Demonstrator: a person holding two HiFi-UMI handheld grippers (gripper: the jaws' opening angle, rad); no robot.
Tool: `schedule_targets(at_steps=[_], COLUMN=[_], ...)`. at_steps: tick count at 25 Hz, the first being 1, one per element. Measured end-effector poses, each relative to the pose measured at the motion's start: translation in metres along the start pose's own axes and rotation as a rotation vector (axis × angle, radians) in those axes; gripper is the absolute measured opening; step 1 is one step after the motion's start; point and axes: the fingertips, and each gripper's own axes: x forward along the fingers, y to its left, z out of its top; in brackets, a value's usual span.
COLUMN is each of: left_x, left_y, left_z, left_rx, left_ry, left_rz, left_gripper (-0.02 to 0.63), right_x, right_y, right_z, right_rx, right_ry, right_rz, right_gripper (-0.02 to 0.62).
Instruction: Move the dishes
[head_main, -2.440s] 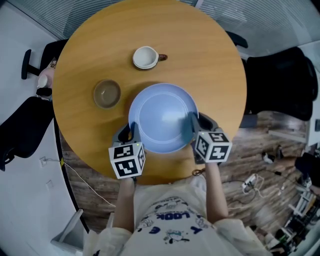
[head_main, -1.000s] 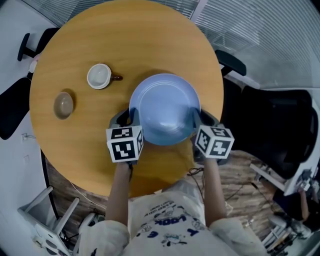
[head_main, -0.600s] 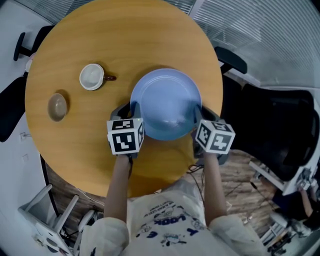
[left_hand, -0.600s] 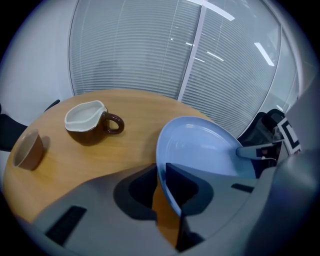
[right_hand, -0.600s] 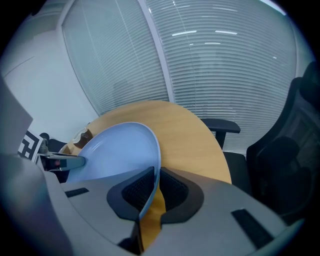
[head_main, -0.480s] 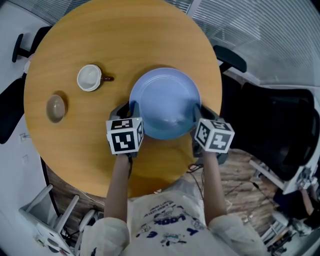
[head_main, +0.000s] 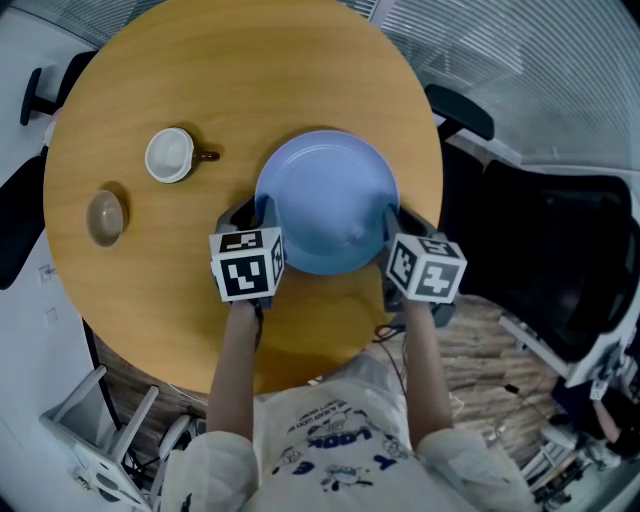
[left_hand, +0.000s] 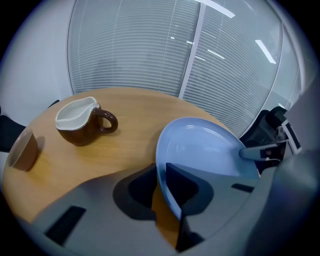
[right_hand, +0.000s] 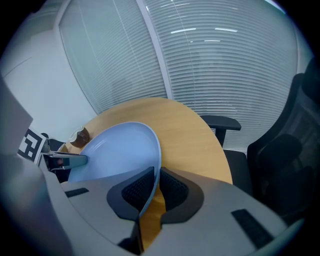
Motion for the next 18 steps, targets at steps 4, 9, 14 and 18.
schedule_targets(at_steps=[4,9,14,18], left_x=[0.002,0.001,-0.006,-0.022], left_y=[-0.001,-0.001,0.004,0.011], left_z=[0.000,0.002,0.010,0.015], left_rx=[0.014,0.042,0.048,-0.005], left_ry=[-0.005,-0.028,-0.096,-0.146], left_rz=[0.011,0.034,0.070,0.077], left_gripper=[0.057,0.058,0.074,0.075], right_x=[0.002,-0.002,-0.009,-0.022], right_y=[-0.001,0.001,0.001,0.003], right_z=[0.000,0.005,0.010,0.016], right_rx=[-0.006,-0.080,-0.123,-0.160], right_ry=[-0.009,-0.024,-0.050,-0.079], right_rz=[0.008,-0.019,-0.024,-0.040], right_gripper=[0.034,0.034,0.123,0.126])
